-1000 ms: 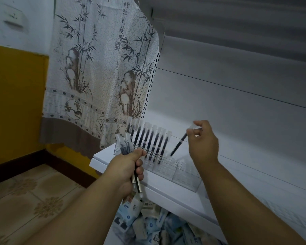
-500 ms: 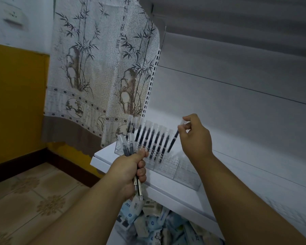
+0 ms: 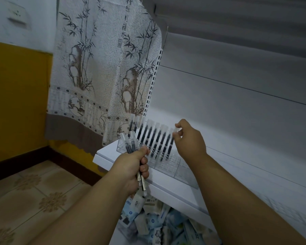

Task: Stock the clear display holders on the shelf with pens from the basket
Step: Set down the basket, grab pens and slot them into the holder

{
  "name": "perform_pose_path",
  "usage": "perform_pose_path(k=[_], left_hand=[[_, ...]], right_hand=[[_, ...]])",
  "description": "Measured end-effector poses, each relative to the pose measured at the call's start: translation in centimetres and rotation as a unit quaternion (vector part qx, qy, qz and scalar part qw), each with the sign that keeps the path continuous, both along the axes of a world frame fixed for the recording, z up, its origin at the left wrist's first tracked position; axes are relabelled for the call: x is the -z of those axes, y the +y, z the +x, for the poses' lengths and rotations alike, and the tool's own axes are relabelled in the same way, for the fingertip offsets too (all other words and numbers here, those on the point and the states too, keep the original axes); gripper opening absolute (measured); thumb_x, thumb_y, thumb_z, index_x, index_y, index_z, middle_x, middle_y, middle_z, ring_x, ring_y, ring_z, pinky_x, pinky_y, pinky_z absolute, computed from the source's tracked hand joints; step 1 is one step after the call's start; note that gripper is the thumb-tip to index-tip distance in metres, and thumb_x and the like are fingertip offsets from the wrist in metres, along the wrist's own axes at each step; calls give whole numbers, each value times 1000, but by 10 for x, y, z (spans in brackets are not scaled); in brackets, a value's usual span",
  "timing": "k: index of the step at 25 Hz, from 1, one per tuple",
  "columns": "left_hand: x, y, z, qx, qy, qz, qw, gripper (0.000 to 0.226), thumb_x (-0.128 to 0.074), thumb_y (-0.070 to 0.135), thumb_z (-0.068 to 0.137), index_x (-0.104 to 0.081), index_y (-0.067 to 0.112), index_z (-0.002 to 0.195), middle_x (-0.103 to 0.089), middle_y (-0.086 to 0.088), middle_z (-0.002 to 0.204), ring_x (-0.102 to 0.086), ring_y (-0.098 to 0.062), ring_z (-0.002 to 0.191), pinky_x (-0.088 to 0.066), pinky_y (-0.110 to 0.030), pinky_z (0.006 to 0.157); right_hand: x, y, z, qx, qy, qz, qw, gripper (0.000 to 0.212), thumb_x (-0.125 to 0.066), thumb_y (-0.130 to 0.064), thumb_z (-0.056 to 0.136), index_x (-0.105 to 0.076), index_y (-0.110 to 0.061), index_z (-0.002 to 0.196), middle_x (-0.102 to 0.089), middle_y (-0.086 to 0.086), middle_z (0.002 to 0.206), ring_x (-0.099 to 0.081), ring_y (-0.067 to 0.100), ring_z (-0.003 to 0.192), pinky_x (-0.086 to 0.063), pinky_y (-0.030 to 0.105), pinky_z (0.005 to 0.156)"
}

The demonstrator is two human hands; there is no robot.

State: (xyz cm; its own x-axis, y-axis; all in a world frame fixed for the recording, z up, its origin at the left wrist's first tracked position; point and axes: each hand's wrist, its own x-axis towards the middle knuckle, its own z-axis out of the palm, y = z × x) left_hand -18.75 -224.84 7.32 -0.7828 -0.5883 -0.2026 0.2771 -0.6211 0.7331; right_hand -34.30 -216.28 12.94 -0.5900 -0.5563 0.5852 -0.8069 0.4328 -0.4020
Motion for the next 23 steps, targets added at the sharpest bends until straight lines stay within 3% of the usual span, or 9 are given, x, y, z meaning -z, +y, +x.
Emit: perform_pose_path(k=[3,7,10,12,13,15,18,23], left_hand=[[-4,1,2,-1,-2,-4,1000,19,-58,25,97,-59,9,87,-41,3,49,-31,-8,35,-27,-18,37],[-6,-1,3,-6,0,-11,1000,20,-61,26,95,-60,9,86,-42,3,49,-31,-8,35,-27,-18,36],[-7,-6,4,-15,3,-8,1000,21,-62,29,94,-60,10,86,-44,3,50,-32,-8,35,-28,-17,36],[-9,-9,3,-19,10,6,1000,23,-61,31,94,-59,11,85,-44,4,51,-32,-8,35,-28,-18,36],[-10,-11,3,-25,14,14,999,25,-60,33,95,-58,11,84,-44,4,51,-33,-8,36,-30,-19,36],[-12,-17,2,-49,24,35,998,29,-58,37,95,-56,12,81,-43,4,50,-34,-8,37,-32,-20,36],[-16,-27,3,-110,32,78,990,34,-59,41,94,-53,13,75,-42,3,51,-36,-10,41,-36,-23,39],[-15,-29,12,-151,40,122,980,39,-56,41,96,-48,13,70,-38,2,53,-33,-13,47,-35,-27,47]], right_hand=[[-3,-7,6,13,-21,-12,1000,15,-53,-14,93,-54,-21,107,-62,2,73,-61,24,66,-53,37,61],[-2,-8,0,60,-29,47,997,18,-53,-13,93,-54,-18,110,-58,1,72,-54,18,60,-42,28,54],[-6,-4,6,67,-29,63,995,28,-52,-22,96,-54,-20,124,-63,3,96,-58,17,72,-44,29,60],[-10,1,24,66,5,13,998,32,-52,-29,98,-53,-24,129,-56,2,115,-57,15,78,-41,26,63],[-10,3,37,41,2,-15,999,27,-53,-31,98,-55,-26,125,-56,-3,113,-56,11,77,-41,25,61],[-4,6,65,-82,-92,-19,992,11,-58,-33,96,-62,-28,104,-63,-9,97,-59,10,76,-48,27,62],[6,5,88,-211,-230,80,947,9,-68,-32,90,-67,-23,88,-71,-3,81,-62,9,68,-53,30,65],[16,-3,91,-238,-221,127,937,21,-83,-26,76,-67,-22,89,-70,-1,80,-58,0,63,-50,30,64]])
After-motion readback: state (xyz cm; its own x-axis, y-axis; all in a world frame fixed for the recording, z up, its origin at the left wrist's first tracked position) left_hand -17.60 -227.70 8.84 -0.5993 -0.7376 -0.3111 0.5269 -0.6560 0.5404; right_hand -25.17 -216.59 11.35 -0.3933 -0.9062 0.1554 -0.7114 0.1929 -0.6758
